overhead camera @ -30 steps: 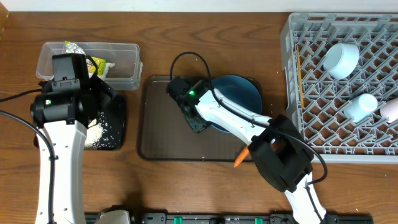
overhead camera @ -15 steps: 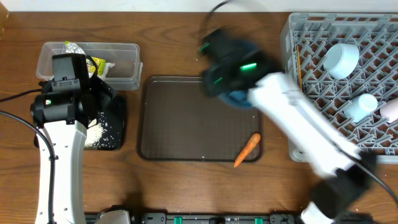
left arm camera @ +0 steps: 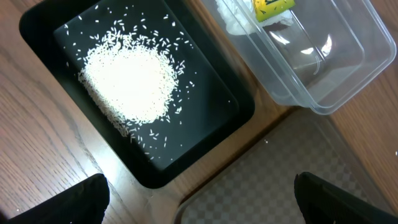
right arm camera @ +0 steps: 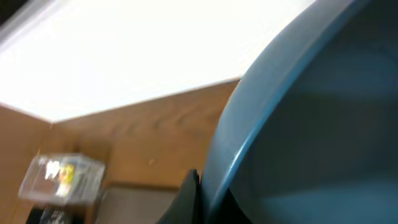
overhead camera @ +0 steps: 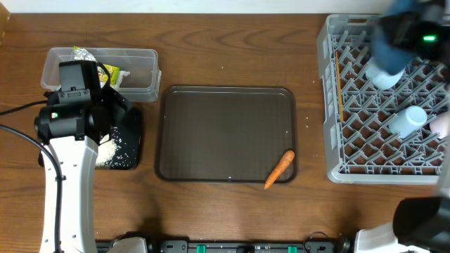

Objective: Sort waste into correct bins and load items into the dishwasher rack
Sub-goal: 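Carry the blue plate right to the back of the dish rack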

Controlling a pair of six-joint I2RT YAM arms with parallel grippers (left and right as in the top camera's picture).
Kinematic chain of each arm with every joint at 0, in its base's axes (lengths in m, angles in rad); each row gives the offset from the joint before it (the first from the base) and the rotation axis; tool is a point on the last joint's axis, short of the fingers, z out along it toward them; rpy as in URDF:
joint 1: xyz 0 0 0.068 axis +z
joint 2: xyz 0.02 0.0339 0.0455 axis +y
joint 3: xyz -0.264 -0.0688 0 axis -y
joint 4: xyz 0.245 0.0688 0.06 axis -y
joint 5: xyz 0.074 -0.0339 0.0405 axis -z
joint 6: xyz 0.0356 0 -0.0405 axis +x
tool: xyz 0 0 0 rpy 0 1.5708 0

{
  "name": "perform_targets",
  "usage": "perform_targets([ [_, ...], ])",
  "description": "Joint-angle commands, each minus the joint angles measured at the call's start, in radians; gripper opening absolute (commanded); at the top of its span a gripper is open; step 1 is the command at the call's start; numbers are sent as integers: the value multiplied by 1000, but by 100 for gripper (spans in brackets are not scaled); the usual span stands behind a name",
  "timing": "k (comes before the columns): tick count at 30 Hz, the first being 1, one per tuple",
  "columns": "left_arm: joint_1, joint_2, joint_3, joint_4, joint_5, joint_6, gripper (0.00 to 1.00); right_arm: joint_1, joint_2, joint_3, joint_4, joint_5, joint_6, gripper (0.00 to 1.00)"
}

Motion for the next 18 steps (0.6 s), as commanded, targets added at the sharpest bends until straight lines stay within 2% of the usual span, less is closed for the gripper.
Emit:
perform_targets([
  [1,0,3,8,-4,-5,6,98,-87,11,3,65,-161,-48,1],
  [7,0,3,8,-3,-5,6,98,-201,49,-40,288,-332,-48,1],
  [11,0,3,8,-4,-5,6,98,-239,96,-98,422,-344,-30,1],
  [18,0,3,8,-4,-5,6,98,-290,190,-264,849,-347,230,1],
])
